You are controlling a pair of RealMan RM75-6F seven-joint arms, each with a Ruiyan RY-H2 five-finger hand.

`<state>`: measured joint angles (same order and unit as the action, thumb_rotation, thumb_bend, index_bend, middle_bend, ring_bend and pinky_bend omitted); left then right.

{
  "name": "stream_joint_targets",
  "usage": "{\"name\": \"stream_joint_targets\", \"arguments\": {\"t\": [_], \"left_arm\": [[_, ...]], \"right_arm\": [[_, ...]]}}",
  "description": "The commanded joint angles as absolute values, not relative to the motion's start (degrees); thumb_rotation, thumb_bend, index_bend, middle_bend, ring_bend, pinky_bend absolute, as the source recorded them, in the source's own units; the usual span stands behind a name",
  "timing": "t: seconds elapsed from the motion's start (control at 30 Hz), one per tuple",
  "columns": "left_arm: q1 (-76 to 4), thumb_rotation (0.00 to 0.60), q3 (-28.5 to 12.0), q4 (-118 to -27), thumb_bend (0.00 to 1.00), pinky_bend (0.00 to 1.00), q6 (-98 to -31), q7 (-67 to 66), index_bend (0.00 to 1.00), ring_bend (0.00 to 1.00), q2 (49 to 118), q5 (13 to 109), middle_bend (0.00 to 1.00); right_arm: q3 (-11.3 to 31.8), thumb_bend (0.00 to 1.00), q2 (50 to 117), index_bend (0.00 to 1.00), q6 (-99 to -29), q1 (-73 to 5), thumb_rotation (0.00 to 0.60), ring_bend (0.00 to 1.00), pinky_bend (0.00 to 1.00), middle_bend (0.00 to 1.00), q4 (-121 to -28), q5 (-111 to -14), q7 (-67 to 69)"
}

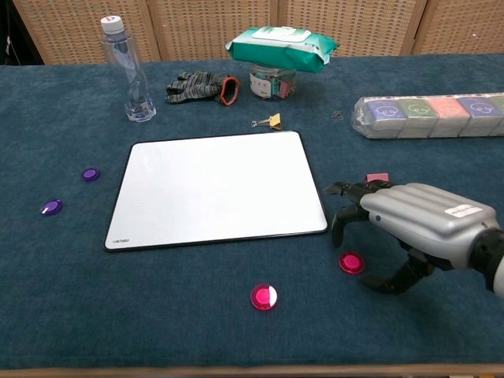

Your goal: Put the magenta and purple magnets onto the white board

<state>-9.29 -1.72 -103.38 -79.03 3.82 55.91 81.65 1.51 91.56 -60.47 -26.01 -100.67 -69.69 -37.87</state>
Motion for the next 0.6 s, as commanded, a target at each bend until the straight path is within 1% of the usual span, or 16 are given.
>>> {"name": "stream_joint_targets", "arguments": {"t": [0.03,0.37,0.6], "left_arm": [[-9.31,0.6,-1.76,-103.39,0.02,0.0,-78.85,3.72,0.0,0.0,56.0,81.54,0.0],[-9.43,0.6,-1.49,-103.63,0.02,0.0,-77.98,3.98,0.0,0.0,55.9,81.99,0.0],[-9.39,0.6,-1.64,-103.56,0.02,0.0,-77.83,3.76,0.0,0.0,56.0,81.86,0.0]], "right_arm": [[1.42,0.35,91.56,0.35,-60.44,-26.11,0.6,0.0,0.0,0.0,-100.34,-69.21,-37.54],[0.82,0.35,91.59,0.36,-60.2,-26.44,0.6,0.0,0.0,0.0,-98.97,-69.06,-35.89],[0.48,0.35,92.08,0.47,-59.73,-26.75,0.6,0.0,0.0,0.0,-98.15,-68.74,-34.19]]}}
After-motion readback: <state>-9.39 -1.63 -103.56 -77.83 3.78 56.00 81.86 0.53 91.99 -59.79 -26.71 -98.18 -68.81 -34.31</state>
